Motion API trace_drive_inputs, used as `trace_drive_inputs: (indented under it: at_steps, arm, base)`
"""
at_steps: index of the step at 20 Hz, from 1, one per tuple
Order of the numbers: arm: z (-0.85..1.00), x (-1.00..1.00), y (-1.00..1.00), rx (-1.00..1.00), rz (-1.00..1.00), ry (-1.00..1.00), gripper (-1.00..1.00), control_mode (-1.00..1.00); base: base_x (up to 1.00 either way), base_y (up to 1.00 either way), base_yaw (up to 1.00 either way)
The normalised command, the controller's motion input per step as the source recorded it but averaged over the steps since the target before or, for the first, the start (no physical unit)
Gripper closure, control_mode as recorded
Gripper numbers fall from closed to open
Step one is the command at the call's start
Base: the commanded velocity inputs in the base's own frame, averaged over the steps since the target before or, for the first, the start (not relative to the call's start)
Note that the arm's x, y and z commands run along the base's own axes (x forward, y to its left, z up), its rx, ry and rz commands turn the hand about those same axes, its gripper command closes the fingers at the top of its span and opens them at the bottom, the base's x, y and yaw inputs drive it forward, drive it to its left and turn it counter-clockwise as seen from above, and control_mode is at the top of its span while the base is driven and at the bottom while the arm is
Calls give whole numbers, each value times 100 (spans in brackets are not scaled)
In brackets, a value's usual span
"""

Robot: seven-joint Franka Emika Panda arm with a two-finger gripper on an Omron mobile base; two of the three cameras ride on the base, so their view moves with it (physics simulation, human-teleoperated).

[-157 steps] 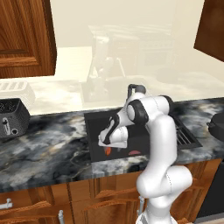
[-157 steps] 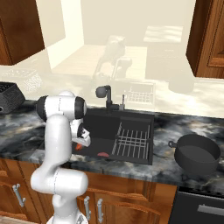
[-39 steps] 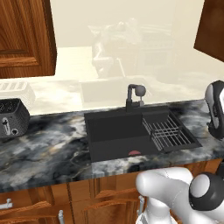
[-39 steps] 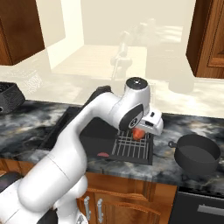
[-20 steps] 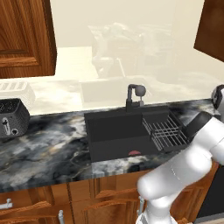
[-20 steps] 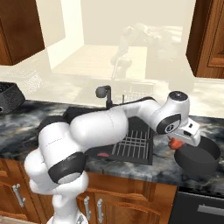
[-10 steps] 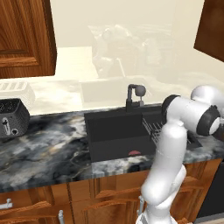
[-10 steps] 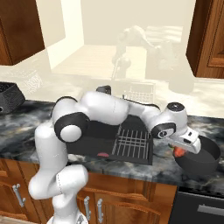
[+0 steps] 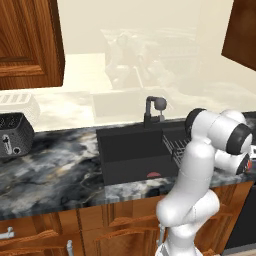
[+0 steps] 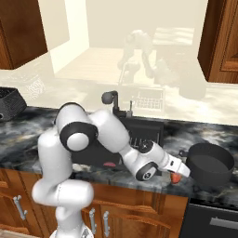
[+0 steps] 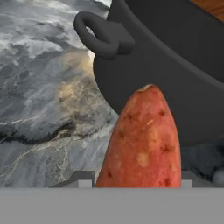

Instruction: Dump the sweet potato from the pot into the sink. Then turn on the water and wash the sweet potato. Then turn off the water and put the sweet potato back in the pot.

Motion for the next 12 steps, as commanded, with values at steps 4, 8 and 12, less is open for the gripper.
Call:
trace_drive_inputs:
  at_steps: [4,8,12]
  arm:
    - [100,0,-46,13,0,0,100,-100]
    - [100,-2,-40,14,0,0,100,-100]
    - [100,-3,-33,14,0,0,100,-100]
  base:
    - [0,0,0]
    - [0,0,0]
    - [0,0,0]
